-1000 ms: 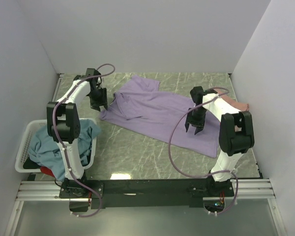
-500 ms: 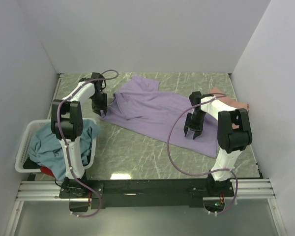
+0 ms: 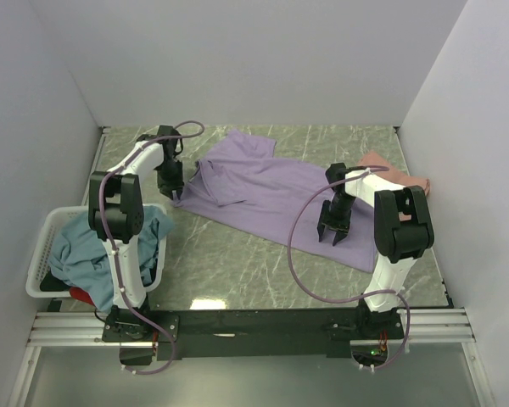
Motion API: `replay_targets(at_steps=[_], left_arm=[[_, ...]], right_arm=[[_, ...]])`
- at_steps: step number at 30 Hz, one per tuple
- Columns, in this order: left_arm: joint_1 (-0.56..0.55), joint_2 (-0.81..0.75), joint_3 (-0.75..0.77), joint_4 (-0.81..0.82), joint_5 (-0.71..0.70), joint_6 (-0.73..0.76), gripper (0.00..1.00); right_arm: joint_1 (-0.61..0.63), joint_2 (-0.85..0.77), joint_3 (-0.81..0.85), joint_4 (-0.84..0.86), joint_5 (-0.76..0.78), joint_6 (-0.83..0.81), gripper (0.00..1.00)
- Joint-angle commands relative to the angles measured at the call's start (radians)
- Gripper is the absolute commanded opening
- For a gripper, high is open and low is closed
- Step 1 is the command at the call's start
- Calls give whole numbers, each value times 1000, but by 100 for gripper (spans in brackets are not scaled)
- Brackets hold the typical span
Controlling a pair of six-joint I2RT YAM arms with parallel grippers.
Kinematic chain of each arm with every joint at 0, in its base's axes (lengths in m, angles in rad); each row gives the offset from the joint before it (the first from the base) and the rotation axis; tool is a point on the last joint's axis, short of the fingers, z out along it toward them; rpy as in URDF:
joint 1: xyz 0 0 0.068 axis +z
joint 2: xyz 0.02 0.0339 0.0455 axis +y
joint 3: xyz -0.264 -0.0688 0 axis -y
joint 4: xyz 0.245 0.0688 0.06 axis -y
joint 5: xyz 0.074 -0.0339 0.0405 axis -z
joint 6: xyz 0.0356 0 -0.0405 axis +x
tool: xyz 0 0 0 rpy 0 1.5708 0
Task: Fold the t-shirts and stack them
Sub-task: Fold the tshirt
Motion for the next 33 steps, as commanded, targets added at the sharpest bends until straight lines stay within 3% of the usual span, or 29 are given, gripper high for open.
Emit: replay_targets(at_steps=[1, 10, 17, 20, 33], left_arm=[[-1, -11, -10, 11, 18, 20, 34], [-4, -8, -45, 26, 39, 23, 38], [-4, 5, -14, 9, 30, 23, 13], [-4, 3, -8, -2, -19, 23, 6], [13, -4, 30, -25, -160, 28, 3]], right_arm=[[0, 16, -12, 13, 17, -5, 52], [0, 19, -15, 18, 16, -6, 52], [1, 31, -35, 18, 40, -6, 52], [1, 41, -43, 22, 53, -8, 52], [-2, 61, -50, 15, 83, -12, 52]])
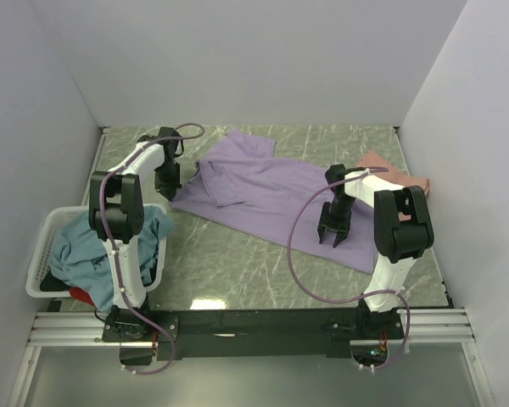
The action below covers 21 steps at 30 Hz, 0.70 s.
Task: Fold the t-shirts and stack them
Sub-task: Fold the tshirt
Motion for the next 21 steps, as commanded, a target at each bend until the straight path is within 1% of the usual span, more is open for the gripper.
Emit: replay_targets(at_steps=[1, 6, 9, 10, 12, 13, 17, 20, 21], left_arm=[[14, 0, 46, -13, -87, 12, 4], [23, 17, 60, -14, -102, 15, 9], [35, 25, 69, -11, -106, 15, 13], [40, 26, 69, -8, -105, 15, 17], [47, 31, 68, -7, -109, 15, 20], [49, 32, 68, -5, -110, 15, 23], [60, 28, 78, -10, -116, 8, 25], [57, 5, 91, -2, -95, 0, 26], [54, -10, 94, -1, -75, -1, 29]], right_arm=[[-2, 59, -37, 13, 74, -11, 52], [-2, 64, -44, 13, 77, -11, 52], [-3, 65, -45, 13, 79, -11, 52], [-2, 65, -45, 13, 80, -12, 52], [-3, 65, -45, 14, 82, -12, 52], [-3, 64, -45, 11, 82, -12, 52], [-2, 65, -44, 13, 82, -12, 52], [-3, 67, -42, 13, 80, -12, 52], [-3, 67, -40, 13, 77, -12, 52]])
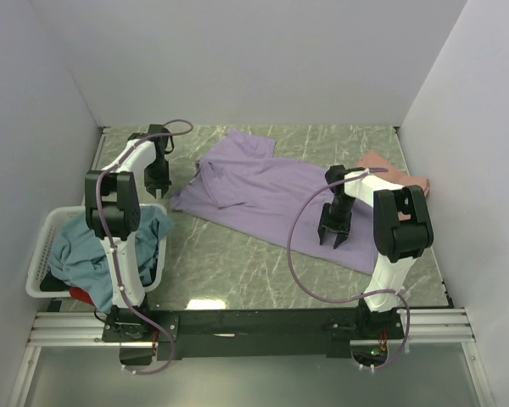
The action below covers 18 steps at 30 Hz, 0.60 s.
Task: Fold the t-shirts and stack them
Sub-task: Fold the tshirt
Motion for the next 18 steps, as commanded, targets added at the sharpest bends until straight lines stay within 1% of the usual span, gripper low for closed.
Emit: replay_targets(at_steps=[1, 3, 4, 6, 10, 13, 14, 15, 16, 18], left_arm=[[-22, -47, 58, 12, 36, -7, 31], [-37, -65, 69, 22, 71, -16, 35], [-56, -87, 72, 26, 119, -22, 39], [-76, -126, 60, 58, 174, -52, 43], [-96, -185, -47, 138, 295, -137, 44], [-96, -193, -193, 196, 380, -193, 44], [-97, -194, -215, 212, 394, -199, 44], [-96, -197, -238, 229, 410, -205, 43], [-97, -203, -276, 274, 424, -216, 43], [-96, -205, -301, 311, 464, -223, 43]], right_arm=[[-3, 55, -40, 27, 77, -12, 52], [-3, 41, -33, 27, 77, -11, 52], [-3, 31, -28, 25, 80, -11, 52], [-2, 3, -2, 8, 89, -12, 53], [1, -42, 73, -35, 112, -22, 54], [4, -78, 122, -35, 96, -25, 54], [4, -82, 127, -30, 96, -25, 54], [4, -82, 128, -27, 64, -25, 54], [8, -74, 128, -15, 54, -22, 54], [9, -65, 116, -1, 25, -20, 54]])
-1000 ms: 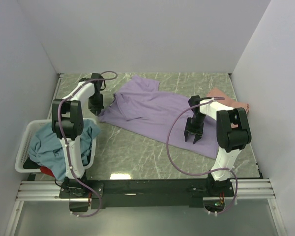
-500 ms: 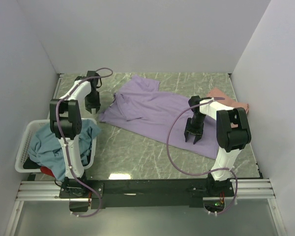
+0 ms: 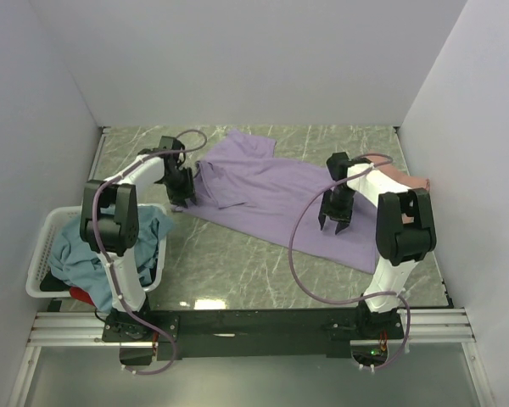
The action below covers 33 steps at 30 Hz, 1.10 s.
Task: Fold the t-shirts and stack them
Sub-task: Fold the tshirt
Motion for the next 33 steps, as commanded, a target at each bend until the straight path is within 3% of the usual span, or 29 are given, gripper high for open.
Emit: replay_targets(at_steps=[1, 9, 14, 25, 33], left_arm=[[7, -13, -51, 113, 111, -53, 44], [7, 31, -88, 137, 56, -65, 42], [7, -27, -154, 88, -30, -80, 42], [7, -194, -356, 66, -29, -175, 41], [-28, -254, -321, 32, -76, -169, 41]], right_arm=[[9, -21, 8, 32, -37, -6, 54], [10, 50, -136, 103, -51, -19, 54], [12, 33, -199, 79, -25, -11, 54], [52, -50, -329, 54, -51, 0, 53], [92, -107, -343, 39, -66, 21, 53]])
